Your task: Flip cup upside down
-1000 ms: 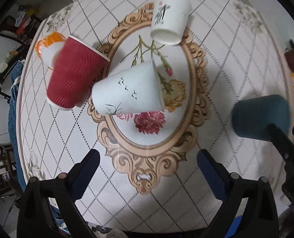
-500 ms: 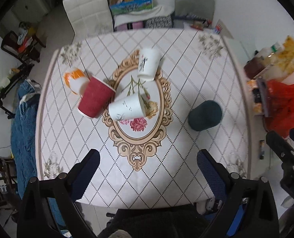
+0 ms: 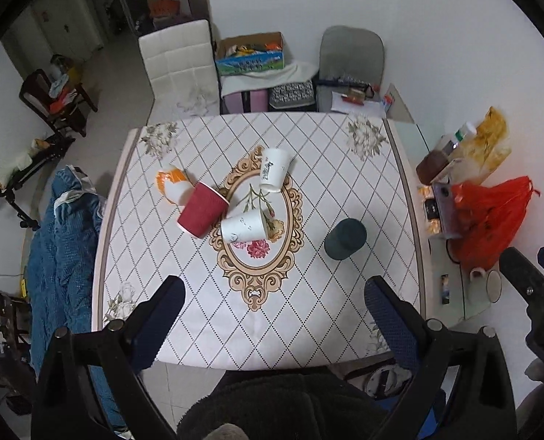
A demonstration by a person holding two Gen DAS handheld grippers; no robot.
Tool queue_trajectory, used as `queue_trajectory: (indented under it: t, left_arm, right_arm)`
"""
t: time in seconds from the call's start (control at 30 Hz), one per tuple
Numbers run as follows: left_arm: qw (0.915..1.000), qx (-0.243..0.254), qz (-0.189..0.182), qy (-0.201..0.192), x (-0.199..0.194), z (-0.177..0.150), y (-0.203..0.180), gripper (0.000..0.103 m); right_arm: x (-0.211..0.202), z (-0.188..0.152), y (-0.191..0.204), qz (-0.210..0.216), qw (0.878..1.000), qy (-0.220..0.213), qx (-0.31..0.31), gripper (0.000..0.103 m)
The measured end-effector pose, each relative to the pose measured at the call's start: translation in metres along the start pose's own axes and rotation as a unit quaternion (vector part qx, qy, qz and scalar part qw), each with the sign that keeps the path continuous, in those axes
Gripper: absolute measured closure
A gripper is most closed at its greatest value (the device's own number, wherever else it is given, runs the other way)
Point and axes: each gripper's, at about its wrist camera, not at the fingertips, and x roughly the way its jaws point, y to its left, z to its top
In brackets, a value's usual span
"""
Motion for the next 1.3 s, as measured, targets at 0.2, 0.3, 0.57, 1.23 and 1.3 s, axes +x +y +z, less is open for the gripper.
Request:
queue_trajectory:
  t: [0.2,0.3,0.57,1.23,1.3]
  left_arm:
    - [0.9996,0.004,0.017,-0.022,-0.021,-0.007,0.002,0.003]
    - [0.9992,0.002,0.022,-0.034,-0.027,-0.008,0.004,0.003]
    - [0.9986,0.003,0.026,-0.046,-0.034,-0.011,0.003,0.003]
    - [0.9975,0.009,0.028,-0.064,-0.045,-0.009,0.000,0.001]
    - [0.9974,0.010,0.029,-0.065,-0.045,-0.010,-0.001,0.001]
  right_arm:
    - [-0.024,0.003,0.003,0.001,1.000,-0.013,-0.004,0.005]
    - [-0.029,0.005,0.005,0.004,1.000,-0.014,-0.008,0.005]
    - [-0.029,0.006,0.007,0.006,1.000,-0.014,-0.015,0.005]
    - [-0.026,0.001,0.006,0.010,0.999,-0.009,-0.030,0.002]
    - [-0.026,0.001,0.007,0.009,0.999,-0.009,-0.030,0.002]
